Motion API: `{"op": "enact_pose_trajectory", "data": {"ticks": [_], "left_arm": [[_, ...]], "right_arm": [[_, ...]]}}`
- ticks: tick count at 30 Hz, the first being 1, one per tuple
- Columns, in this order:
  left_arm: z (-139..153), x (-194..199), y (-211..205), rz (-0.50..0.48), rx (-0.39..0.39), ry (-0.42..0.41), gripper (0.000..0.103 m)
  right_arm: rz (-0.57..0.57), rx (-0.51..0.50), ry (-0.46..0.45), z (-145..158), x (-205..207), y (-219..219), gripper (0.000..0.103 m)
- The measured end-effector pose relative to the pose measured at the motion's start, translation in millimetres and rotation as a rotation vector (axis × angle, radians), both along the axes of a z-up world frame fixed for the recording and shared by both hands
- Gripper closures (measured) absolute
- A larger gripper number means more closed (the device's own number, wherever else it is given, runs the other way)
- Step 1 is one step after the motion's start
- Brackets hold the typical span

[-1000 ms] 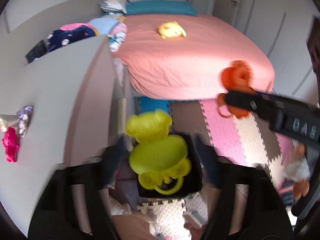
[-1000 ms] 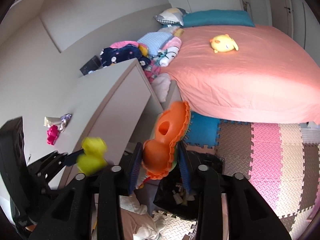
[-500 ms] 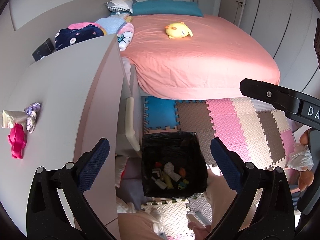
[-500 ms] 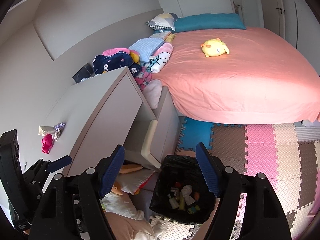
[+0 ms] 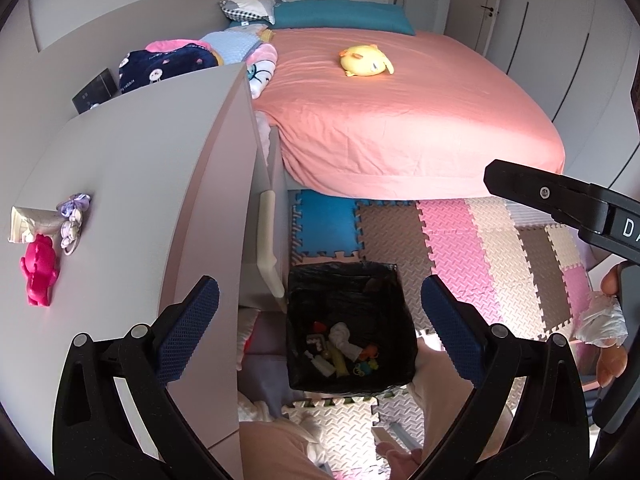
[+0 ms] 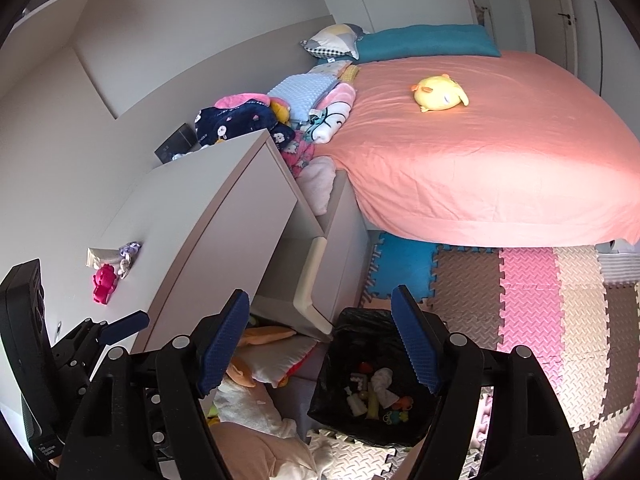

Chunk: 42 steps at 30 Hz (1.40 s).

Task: Collect trash
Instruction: 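Move both grippers back to the remaining items on the desk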

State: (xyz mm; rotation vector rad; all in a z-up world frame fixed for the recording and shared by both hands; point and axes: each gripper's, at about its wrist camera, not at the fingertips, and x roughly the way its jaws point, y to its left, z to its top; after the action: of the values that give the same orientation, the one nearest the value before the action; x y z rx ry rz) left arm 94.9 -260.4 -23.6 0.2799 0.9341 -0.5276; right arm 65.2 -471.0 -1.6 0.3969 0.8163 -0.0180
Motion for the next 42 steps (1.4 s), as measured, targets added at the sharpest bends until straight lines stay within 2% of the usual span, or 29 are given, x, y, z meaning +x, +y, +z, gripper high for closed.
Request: {"op": "enact_pose_trajectory", "data": {"ticks": [13, 29, 42], "left_arm": [[10.0, 3.1, 32.5, 0.067, -0.004, -0.021, 0.005], [24.0, 16.8, 122.3, 0.247, -0.003, -0.048, 0.005], [24.8, 39.3, 188.7, 0.379, -0.018, -0.049, 0.005]], "right_arm": [[0.083, -0.016, -0.011, 8.5, 12.8, 35.0, 0.029], [0.240, -0.020, -0.013, 13.2, 49.8, 118.7, 0.029], [0.326, -0.022, 0.009, 4.2, 76.9, 163.1, 0.029]]}}
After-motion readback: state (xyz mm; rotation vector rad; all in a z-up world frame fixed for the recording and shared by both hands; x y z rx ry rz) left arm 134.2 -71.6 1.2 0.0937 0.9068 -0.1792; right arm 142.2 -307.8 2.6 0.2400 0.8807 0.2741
